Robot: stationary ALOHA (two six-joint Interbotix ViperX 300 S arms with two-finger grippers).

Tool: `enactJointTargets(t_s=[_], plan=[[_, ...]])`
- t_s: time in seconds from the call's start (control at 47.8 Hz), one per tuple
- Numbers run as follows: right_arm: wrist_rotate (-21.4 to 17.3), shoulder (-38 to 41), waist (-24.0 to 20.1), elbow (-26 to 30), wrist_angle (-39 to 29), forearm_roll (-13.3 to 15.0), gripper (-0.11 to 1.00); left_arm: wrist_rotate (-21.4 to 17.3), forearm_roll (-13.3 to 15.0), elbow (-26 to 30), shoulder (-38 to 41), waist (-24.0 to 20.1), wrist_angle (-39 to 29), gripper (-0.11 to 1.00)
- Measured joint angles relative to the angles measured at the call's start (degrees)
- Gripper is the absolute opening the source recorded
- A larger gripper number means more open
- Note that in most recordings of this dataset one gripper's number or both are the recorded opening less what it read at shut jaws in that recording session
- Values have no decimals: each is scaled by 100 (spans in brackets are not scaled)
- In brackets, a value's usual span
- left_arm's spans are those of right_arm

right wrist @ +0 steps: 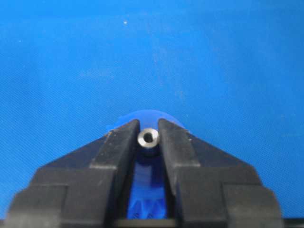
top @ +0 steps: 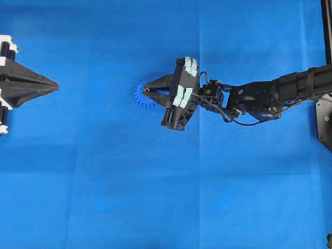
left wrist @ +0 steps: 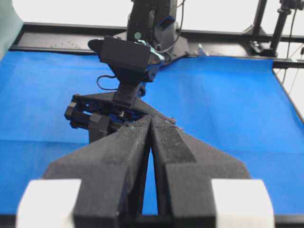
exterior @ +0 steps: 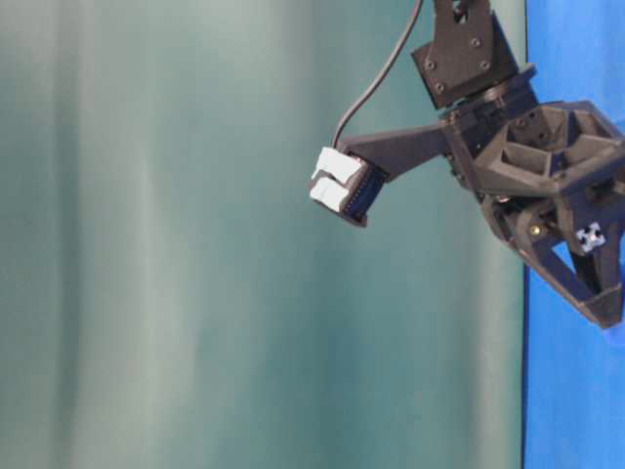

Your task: Insert the shaft placed at a random location into the center hole of the small gear at another random location.

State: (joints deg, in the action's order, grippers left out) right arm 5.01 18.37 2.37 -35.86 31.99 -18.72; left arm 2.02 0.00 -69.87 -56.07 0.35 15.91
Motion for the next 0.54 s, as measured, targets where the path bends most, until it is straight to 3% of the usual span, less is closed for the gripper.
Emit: enactJointTargets(t_s=[0.188,0.251,0.545], plan=[[0,-114,-9,18,-185,9,68,18,0,0,0,0,0,0],[18,-193,-18,18,-220,9,80,18,0,0,0,-9,0,0],[246,-976,-35,-141,-325,9,74,26,0,0,0,0,0,0]])
